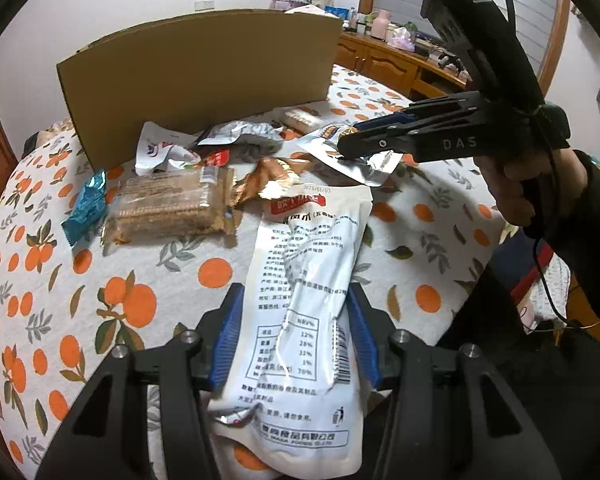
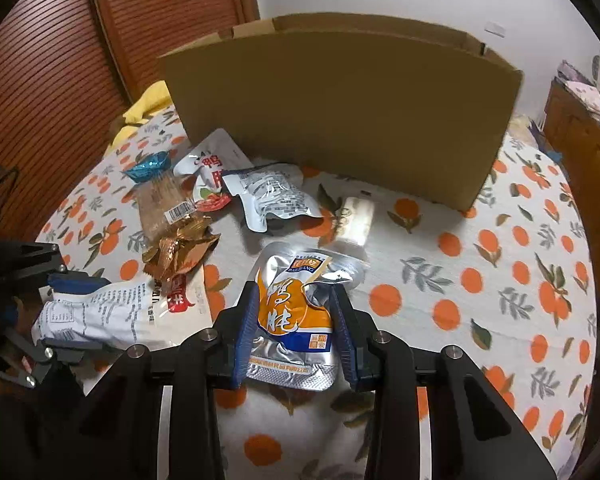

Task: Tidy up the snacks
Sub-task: 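Grasp the silver-orange pouch with the right tool while left tool lifts white bag, then carry both bags over the box and open both tools to drop them, then move both tools back to the pile and grasp the white wrapped bar with right tool, then grasp the clear-wrapped wafer bar with the left tool while right tool holds white bar, then lift both bars and carry them over the cardboard box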

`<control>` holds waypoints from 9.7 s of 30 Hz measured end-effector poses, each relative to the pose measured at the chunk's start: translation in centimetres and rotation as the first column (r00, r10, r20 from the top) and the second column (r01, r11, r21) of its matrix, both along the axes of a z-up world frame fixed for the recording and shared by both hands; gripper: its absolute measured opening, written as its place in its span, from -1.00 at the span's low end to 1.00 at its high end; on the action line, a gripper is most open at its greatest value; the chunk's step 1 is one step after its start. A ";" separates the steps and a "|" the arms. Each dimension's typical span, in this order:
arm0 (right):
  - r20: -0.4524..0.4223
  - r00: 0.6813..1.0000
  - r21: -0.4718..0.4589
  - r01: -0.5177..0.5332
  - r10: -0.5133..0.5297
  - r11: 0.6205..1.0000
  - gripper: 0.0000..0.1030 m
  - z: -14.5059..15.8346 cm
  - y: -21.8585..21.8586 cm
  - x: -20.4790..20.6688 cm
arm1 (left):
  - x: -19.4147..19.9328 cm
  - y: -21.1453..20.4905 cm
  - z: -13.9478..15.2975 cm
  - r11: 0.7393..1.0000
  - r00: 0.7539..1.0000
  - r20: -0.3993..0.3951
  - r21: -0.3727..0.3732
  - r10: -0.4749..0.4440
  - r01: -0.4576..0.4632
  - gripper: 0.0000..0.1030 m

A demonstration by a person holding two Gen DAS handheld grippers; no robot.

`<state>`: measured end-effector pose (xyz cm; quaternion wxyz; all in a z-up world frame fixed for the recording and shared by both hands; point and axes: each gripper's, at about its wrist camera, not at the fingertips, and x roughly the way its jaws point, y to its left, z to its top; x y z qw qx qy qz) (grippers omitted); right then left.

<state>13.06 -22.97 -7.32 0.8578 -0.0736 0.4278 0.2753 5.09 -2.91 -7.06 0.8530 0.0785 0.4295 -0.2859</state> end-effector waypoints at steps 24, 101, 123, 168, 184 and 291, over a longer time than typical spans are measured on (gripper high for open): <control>0.126 0.988 0.051 0.086 -0.092 0.995 -0.30 5.2 -5.2 -2.0 | -0.1 -1.9 4.8 0.993 0.997 0.083 -0.112 -0.013 0.022 -0.05; 0.149 0.976 0.107 0.146 -0.161 0.984 -0.29 10.9 -0.1 13.7 | 23.3 2.2 11.8 0.955 0.930 0.219 -0.071 0.296 -0.287 0.13; 0.090 0.967 0.104 0.229 -0.239 0.968 -0.17 7.9 0.7 16.9 | 23.0 3.1 12.2 0.947 0.913 0.254 -0.128 0.319 -0.295 0.26; 0.010 0.995 0.021 0.095 -0.095 0.995 -0.13 -0.8 0.4 6.8 | 9.3 3.4 0.6 0.971 0.967 0.094 -0.035 0.238 -0.236 0.46; 0.001 0.995 -0.019 0.100 -0.100 0.995 -0.61 -1.7 -0.8 5.3 | 10.2 2.9 -1.2 0.965 0.961 0.101 0.028 0.256 -0.260 0.65; 0.277 0.955 0.093 0.081 -0.104 0.992 -0.61 8.4 -1.1 1.7 | 13.7 1.6 10.3 0.970 0.933 0.266 -0.092 0.242 -0.226 0.58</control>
